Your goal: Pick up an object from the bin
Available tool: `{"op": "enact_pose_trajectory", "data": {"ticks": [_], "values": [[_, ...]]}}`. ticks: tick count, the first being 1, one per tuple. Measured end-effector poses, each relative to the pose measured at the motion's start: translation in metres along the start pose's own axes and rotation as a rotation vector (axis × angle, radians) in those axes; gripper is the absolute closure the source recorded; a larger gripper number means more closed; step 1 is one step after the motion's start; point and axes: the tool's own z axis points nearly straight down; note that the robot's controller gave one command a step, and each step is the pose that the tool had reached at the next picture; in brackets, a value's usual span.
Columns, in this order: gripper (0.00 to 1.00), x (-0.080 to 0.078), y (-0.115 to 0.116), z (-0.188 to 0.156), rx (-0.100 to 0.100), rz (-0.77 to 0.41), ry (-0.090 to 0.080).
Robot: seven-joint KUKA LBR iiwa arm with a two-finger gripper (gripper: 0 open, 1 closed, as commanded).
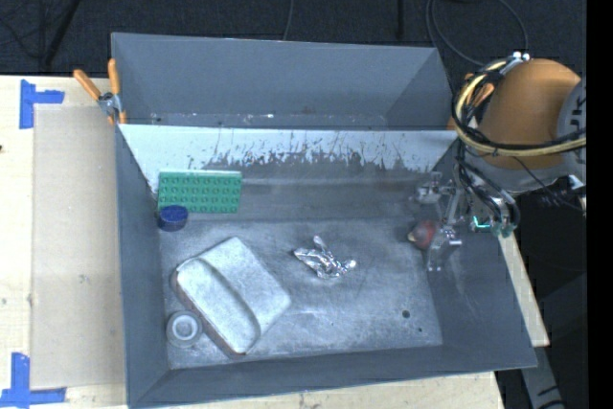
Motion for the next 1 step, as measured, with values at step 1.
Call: {"op": "enact_pose_trajectory", "data": {"ticks": [1], "values": [[0.0,-0.0137,0.0529,0.0543,-0.002,0.157,-0.003]]}}
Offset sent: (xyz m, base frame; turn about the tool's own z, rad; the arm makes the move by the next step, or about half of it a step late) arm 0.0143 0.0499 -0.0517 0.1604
